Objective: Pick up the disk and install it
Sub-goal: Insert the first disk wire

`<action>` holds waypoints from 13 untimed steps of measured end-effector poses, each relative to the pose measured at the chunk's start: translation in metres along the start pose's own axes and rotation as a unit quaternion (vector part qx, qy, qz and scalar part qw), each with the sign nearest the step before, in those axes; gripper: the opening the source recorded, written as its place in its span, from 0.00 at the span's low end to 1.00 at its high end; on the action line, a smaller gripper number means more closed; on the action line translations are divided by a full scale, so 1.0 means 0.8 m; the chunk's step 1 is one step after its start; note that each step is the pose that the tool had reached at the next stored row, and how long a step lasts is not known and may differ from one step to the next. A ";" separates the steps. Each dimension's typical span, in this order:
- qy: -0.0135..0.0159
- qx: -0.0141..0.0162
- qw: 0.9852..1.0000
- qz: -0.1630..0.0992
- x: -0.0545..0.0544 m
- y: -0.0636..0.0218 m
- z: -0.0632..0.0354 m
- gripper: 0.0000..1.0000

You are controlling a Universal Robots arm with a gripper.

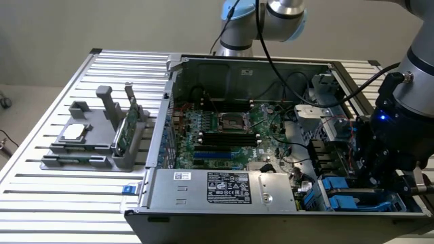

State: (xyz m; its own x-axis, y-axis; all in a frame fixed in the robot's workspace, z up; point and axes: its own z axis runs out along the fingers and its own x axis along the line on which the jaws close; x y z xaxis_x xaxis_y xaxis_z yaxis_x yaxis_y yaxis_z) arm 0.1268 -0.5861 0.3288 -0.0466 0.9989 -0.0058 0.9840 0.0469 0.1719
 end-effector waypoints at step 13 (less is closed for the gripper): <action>0.001 0.000 1.000 0.000 0.000 0.005 -0.029 0.26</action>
State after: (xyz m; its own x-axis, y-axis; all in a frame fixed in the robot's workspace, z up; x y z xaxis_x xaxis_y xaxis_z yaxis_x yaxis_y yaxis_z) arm 0.1268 -0.5862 0.3521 -0.0472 0.9989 -0.0047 0.9840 0.0473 0.1720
